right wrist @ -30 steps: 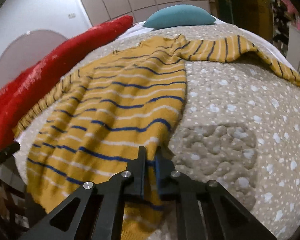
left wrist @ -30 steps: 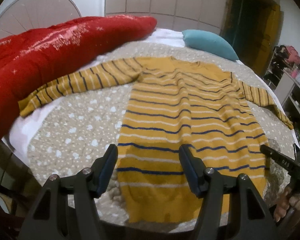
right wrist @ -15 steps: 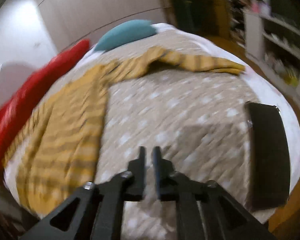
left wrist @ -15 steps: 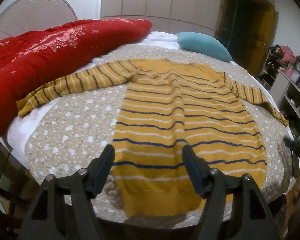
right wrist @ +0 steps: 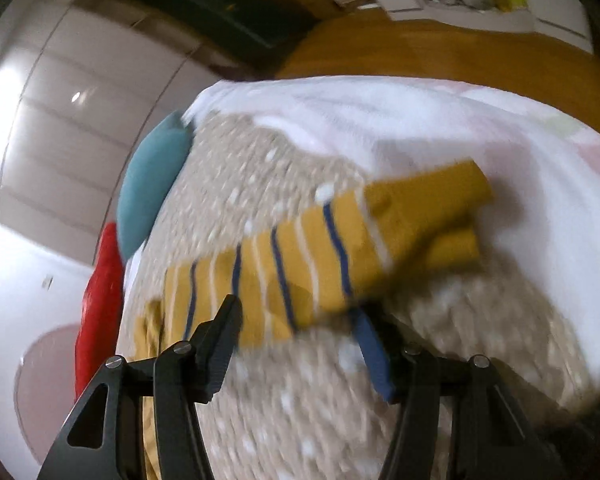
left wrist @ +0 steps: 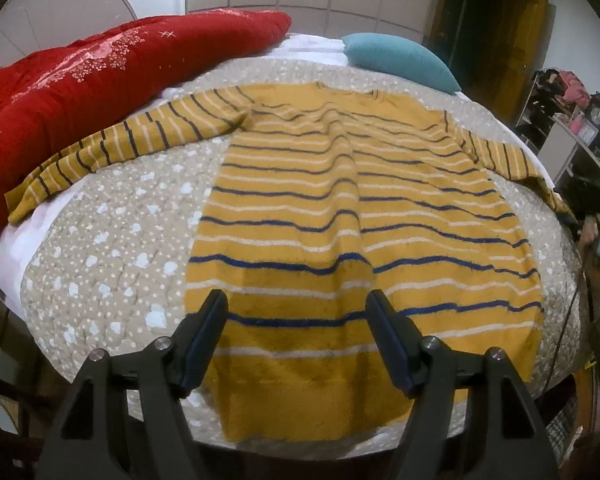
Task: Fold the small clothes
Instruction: 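Lift the sleeve with the right gripper and lay it across the sweater body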
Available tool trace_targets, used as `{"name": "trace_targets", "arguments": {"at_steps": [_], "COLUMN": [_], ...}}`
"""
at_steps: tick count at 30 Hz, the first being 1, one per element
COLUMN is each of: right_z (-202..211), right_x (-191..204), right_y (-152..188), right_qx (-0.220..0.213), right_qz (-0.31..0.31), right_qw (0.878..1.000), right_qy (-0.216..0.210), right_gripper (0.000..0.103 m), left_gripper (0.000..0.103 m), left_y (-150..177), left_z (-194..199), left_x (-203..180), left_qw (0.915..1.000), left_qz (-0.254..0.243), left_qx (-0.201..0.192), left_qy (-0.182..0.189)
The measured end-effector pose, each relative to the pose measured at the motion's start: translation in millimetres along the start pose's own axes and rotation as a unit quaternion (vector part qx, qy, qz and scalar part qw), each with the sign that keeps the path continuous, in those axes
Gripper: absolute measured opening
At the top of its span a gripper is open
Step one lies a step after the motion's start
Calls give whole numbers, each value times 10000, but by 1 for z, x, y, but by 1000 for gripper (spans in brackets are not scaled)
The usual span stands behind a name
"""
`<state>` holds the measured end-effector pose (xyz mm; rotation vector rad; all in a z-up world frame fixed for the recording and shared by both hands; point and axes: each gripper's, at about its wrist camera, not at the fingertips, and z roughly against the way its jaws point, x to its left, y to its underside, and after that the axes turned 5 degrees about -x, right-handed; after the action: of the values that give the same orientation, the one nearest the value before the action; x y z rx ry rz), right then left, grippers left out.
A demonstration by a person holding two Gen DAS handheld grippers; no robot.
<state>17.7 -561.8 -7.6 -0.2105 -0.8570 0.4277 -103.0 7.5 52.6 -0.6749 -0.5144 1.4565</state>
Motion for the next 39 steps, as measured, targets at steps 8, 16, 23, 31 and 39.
{"name": "trace_targets", "arguments": {"at_steps": [8,16,23,31,39], "right_z": [43,47,10,-82,-130], "right_x": [26,77,203,328,350], "right_y": [-68,-53,48,242,372], "right_qx": [-930,-991,-392,703,870], "right_qz": [544,1466,2960,4693,5963], "right_qw": [9934,9818,9544,8794,7979], "right_qy": [405,683,61,-378,112], "right_gripper": [11,11,11,11,25], "left_gripper": [70,70,70,71,72], "left_y": [-5,-7,-5,10,25], "left_z": [-1,0,20,34,42], "left_x": [5,13,47,103,152], "left_qw": [10000,9995,9971,9932,9866], "left_qz": [57,213,564,960,1436], "left_qx": [-39,-138,-455,-652,-755], "left_qy": [-29,166,216,19,-142]}}
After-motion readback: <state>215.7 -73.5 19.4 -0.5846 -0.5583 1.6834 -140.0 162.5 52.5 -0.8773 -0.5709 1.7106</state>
